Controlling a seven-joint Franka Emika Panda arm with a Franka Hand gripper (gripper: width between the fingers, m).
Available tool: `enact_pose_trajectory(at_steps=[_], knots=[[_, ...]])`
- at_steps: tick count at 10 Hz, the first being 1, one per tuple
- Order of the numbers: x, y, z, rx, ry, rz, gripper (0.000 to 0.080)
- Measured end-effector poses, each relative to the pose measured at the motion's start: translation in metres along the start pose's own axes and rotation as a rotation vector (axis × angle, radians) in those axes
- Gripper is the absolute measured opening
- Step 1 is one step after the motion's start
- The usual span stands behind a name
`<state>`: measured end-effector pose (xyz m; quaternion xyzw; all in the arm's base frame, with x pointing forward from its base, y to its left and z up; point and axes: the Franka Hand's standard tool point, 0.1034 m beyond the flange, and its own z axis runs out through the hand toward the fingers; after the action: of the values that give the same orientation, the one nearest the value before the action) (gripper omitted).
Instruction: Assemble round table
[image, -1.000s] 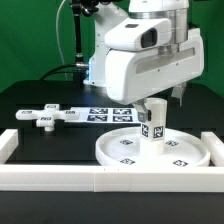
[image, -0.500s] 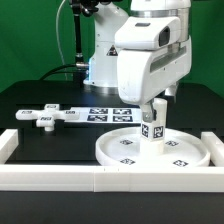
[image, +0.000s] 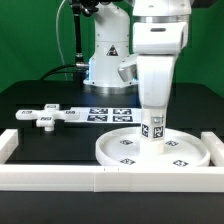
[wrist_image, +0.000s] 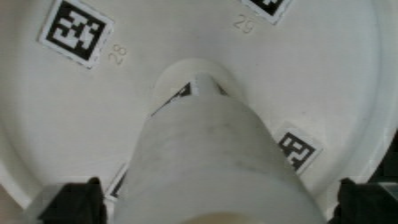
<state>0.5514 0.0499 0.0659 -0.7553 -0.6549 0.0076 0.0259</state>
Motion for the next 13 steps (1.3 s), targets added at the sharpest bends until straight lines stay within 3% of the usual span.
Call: enact_pose_trajectory(at_steps=[1, 4, 10, 11, 12, 13], knots=[[0.001, -0.002, 0.003, 0.007, -0.004, -0.044, 0.0649], [-0.003, 0.005, -0.005, -0.015, -0.047, -0.297, 0.0649], [-0.013, 0.007, -0.005, -0.007, -0.094, -0.562, 0.0649], [-0.013, 0.007, -0.005, -0.007, -0.094, -0.558, 0.0557], [-0.014, 0.007, -0.005, -0.007, -0.094, -0.556, 0.0407], [-0.014, 0.007, -0.005, -0.007, -0.094, -0.555, 0.0407]])
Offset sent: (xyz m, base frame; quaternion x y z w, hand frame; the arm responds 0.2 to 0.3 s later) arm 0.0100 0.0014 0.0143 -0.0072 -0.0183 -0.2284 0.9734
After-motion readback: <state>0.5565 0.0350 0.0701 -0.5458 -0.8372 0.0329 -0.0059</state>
